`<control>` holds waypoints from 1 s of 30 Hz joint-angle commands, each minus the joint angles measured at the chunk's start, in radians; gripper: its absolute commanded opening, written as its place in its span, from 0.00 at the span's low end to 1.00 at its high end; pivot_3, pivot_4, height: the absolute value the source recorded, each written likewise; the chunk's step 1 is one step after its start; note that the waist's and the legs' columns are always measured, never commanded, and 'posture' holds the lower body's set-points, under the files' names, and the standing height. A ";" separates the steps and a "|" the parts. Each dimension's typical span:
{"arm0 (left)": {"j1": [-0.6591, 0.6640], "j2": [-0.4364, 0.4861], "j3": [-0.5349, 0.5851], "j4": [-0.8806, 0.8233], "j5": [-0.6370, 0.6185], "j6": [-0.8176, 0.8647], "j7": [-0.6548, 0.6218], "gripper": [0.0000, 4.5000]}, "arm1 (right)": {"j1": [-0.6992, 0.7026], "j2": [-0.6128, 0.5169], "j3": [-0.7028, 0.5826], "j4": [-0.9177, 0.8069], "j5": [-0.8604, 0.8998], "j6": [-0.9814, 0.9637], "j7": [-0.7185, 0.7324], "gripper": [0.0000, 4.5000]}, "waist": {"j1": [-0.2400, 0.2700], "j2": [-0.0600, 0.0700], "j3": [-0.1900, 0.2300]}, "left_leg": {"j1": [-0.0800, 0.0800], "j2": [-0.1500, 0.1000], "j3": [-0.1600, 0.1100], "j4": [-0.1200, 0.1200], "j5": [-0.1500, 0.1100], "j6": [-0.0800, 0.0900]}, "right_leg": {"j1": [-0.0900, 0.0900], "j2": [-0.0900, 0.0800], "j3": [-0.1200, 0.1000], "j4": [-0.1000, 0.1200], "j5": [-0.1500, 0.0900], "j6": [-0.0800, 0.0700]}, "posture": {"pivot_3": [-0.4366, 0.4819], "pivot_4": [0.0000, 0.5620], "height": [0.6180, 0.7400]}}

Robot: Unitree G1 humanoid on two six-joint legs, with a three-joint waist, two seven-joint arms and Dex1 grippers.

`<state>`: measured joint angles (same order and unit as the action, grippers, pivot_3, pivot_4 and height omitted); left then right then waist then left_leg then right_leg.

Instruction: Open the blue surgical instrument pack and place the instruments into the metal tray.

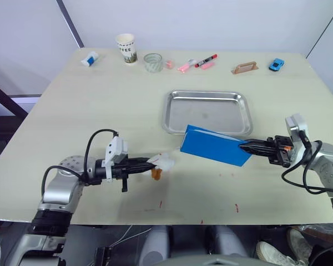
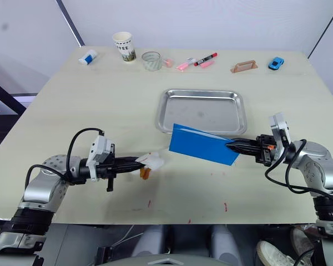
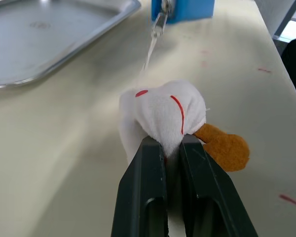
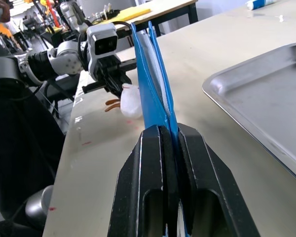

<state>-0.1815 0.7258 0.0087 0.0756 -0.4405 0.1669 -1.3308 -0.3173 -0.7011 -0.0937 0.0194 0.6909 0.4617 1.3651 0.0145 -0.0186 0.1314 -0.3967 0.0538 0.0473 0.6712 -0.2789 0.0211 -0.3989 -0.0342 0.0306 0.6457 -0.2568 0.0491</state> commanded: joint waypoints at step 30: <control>0.056 0.113 0.138 0.086 -0.070 -0.072 -0.127 0.86 | 0.070 -0.007 0.132 -0.039 -0.241 -0.279 0.005 0.00 | -0.001 0.000 0.000 | 0.000 0.001 0.000 0.000 0.000 0.000 | 0.000 0.000 0.000 0.000 0.000 0.000 | 0.48 0.27 1.00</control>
<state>-0.1152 0.8181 0.0818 0.1911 -0.4436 0.0518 -1.4555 -0.2595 -0.7010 0.0381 -0.0013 0.4625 0.1961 1.3675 0.0140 -0.0182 0.1317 -0.3963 0.0544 0.0477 0.6708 -0.2789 0.0211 -0.3990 -0.0339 0.0303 0.6457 -0.2569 0.0489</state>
